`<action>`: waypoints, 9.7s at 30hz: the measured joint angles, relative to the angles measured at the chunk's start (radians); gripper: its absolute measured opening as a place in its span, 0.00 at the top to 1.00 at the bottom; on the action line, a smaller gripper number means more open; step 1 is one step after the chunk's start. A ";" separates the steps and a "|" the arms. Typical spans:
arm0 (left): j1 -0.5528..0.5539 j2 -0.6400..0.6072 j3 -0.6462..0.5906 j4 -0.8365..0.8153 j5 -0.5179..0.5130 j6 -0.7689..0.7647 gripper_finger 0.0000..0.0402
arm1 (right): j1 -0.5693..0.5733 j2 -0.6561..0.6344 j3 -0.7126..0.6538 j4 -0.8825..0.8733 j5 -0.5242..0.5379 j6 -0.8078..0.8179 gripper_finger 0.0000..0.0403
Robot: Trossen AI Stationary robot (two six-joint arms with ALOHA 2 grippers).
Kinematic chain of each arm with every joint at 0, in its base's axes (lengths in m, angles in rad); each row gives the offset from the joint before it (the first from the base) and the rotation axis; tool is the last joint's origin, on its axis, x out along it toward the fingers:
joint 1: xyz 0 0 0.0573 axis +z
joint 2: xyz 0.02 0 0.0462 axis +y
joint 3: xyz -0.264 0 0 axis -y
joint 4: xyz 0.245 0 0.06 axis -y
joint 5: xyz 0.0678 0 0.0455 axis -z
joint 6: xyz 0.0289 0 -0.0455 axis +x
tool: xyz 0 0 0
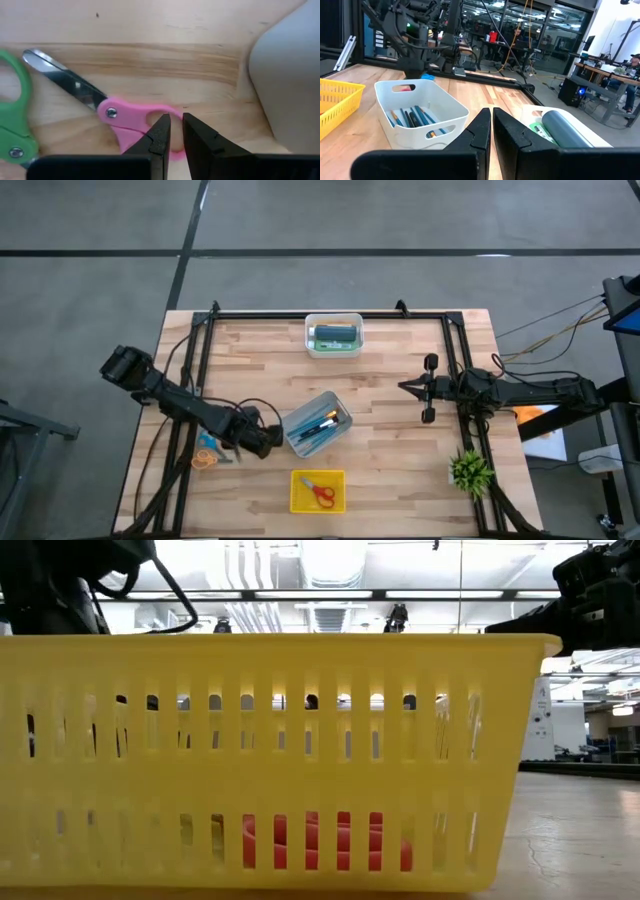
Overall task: Pick & Place Paint Supplies
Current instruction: Put the pink scissors into the yellow bin, then put the green scissors into the yellow bin
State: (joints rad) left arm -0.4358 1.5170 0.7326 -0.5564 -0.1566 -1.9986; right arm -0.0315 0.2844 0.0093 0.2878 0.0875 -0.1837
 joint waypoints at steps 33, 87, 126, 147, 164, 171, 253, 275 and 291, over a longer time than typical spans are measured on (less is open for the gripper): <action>0.006 -0.004 -0.103 0.179 -0.013 -0.202 0.87 | 0.000 0.000 0.000 0.000 0.000 0.000 0.96; 0.005 -0.070 -0.109 0.129 -0.077 0.036 0.98 | 0.000 0.001 0.000 0.000 0.000 0.000 0.96; -0.205 -0.196 0.064 0.498 -0.275 1.377 1.00 | 0.000 0.000 0.000 0.000 0.000 0.000 0.96; -0.205 0.048 0.190 0.627 -0.043 1.528 1.00 | 0.000 0.000 0.000 -0.002 0.000 0.000 0.96; -0.205 0.249 0.328 0.419 -0.069 1.505 1.00 | 0.000 0.000 0.000 -0.001 -0.001 0.000 0.96; -0.206 0.298 0.327 0.463 -0.079 1.557 1.00 | 0.000 0.000 0.000 -0.001 -0.001 0.000 0.96; -0.062 0.059 0.311 -0.546 -0.240 0.186 0.82 | 0.000 0.000 0.000 0.000 0.000 0.000 0.96; 0.235 0.058 0.043 -0.421 0.127 0.255 0.82 | 0.000 0.000 0.000 0.000 0.000 0.000 0.96; 0.175 0.057 0.030 -0.386 0.166 0.188 0.82 | 0.000 0.000 0.000 0.000 0.000 0.000 0.96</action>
State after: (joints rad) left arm -0.2609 1.5745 0.7624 -0.9427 0.0093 -1.8110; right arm -0.0311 0.2844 0.0090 0.2874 0.0875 -0.1837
